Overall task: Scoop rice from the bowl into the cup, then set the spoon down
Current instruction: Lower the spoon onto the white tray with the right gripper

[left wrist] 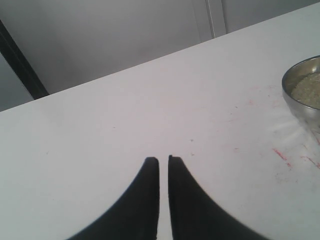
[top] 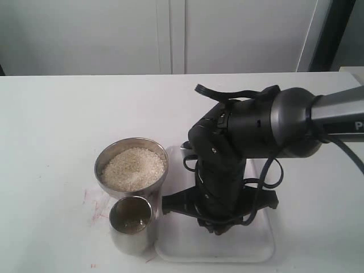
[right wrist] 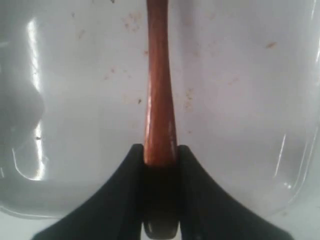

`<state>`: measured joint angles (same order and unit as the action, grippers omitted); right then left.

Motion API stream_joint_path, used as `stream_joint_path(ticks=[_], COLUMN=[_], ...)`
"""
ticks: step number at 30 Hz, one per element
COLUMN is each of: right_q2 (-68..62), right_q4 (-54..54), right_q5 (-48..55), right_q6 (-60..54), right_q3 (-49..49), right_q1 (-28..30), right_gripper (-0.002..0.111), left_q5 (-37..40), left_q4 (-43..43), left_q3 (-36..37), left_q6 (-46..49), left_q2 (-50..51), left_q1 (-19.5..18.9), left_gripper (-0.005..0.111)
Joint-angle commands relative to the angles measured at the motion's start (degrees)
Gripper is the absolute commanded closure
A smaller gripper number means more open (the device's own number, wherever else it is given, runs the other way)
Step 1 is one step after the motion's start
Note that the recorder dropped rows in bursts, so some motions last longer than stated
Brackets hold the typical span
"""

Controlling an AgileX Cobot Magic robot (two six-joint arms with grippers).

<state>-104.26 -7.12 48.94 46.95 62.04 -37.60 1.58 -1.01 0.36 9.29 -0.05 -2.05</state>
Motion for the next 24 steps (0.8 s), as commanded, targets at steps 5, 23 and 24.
stream_joint_path(ticks=[5, 23, 24], right_q2=[0.0, 0.0, 0.1], right_q4=[-3.1, -3.4, -3.4], right_q5=[-2.4, -2.3, -1.9], right_q6=[-2.3, -2.3, -2.3], right_q3=[0.2, 0.2, 0.2], right_q1=[0.4, 0.4, 0.4], right_gripper=[0.1, 0.082, 0.082], left_q5=[-0.3, -0.3, -0.3], left_q4=[0.5, 0.5, 0.5], left_q3=[-0.4, -0.4, -0.4], left_q6=[-0.1, -0.1, -0.1], left_q2=[0.1, 0.1, 0.1], left_q1=[0.2, 0.2, 0.2], left_gripper=[0.092, 0.092, 0.092])
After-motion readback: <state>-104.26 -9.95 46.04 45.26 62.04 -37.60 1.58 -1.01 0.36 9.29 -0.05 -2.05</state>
